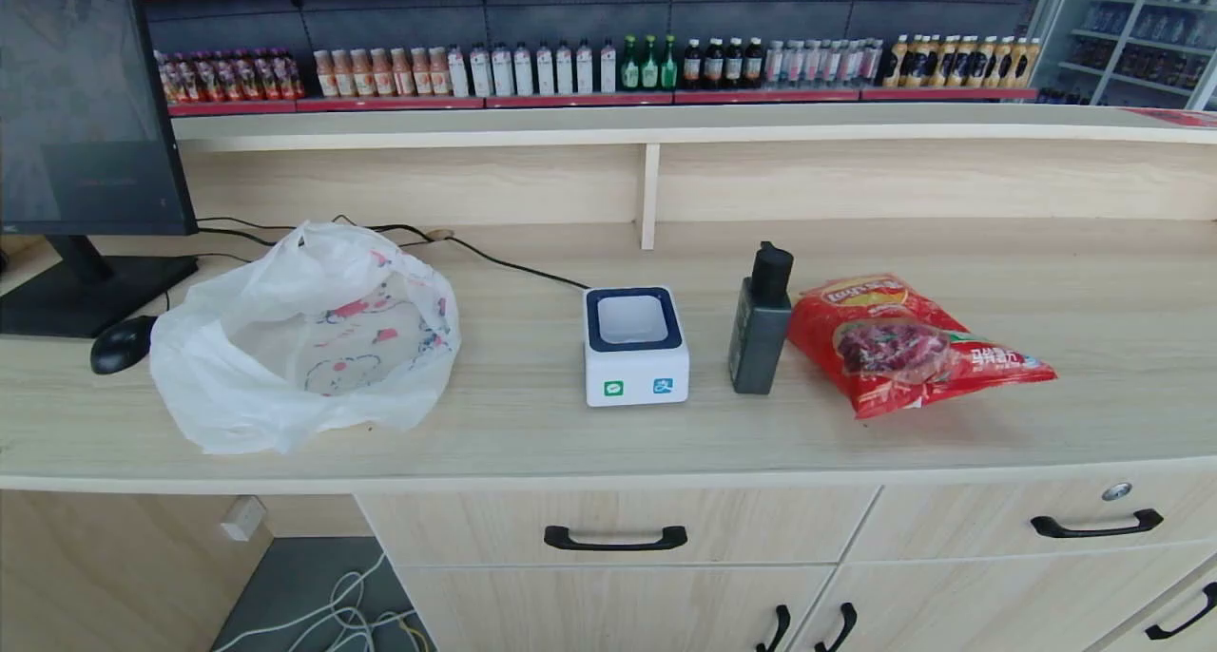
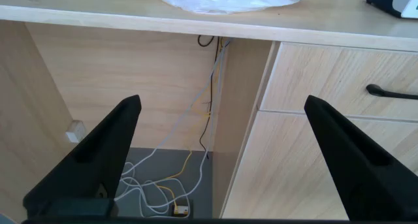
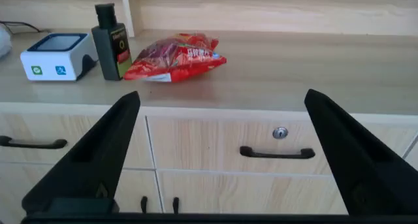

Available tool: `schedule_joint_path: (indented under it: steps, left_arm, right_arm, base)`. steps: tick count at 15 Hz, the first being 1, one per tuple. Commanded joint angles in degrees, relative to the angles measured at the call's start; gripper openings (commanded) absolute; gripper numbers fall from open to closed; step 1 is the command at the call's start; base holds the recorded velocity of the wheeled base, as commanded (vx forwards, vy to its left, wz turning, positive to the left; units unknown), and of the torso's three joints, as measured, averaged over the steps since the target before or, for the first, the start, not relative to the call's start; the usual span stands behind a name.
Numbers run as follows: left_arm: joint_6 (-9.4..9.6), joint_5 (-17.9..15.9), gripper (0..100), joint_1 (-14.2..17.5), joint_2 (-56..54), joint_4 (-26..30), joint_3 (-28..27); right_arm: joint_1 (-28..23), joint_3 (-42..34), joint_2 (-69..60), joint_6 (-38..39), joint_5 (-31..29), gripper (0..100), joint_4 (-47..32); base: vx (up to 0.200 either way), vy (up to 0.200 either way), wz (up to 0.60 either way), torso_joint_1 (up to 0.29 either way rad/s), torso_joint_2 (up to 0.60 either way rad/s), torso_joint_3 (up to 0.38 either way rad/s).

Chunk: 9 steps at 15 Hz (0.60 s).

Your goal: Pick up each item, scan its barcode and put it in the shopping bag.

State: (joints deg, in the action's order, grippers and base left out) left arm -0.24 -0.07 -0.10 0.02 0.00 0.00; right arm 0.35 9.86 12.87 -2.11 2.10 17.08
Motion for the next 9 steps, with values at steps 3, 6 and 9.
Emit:
schedule_joint_path:
  steps: [3, 6, 9]
  left_arm:
    - [-0.02, -0.01, 100, 0.01, -0.02, 0.00, 0.00]
    - [0.07, -0.01, 100, 0.01, -0.02, 0.00, 0.00]
    - [0.07, -0.01, 100, 0.01, -0.02, 0.00, 0.00]
  right_arm:
    - [0.09, -0.55, 41.18, -0.09, -0.08, 100, 49.98]
    - [5.62, -1.78, 57.35, -0.09, -0.87, 100, 71.25]
    - [7.38, -0.99, 63.24, 0.09, -1.57, 100, 72.92]
  base:
    - [0.000, 0.000, 0.00, 0.000, 0.00, 0.000]
    - [0.000, 0.000, 0.00, 0.000, 0.00, 0.000]
    - [0.000, 0.000, 0.00, 0.000, 0.00, 0.000]
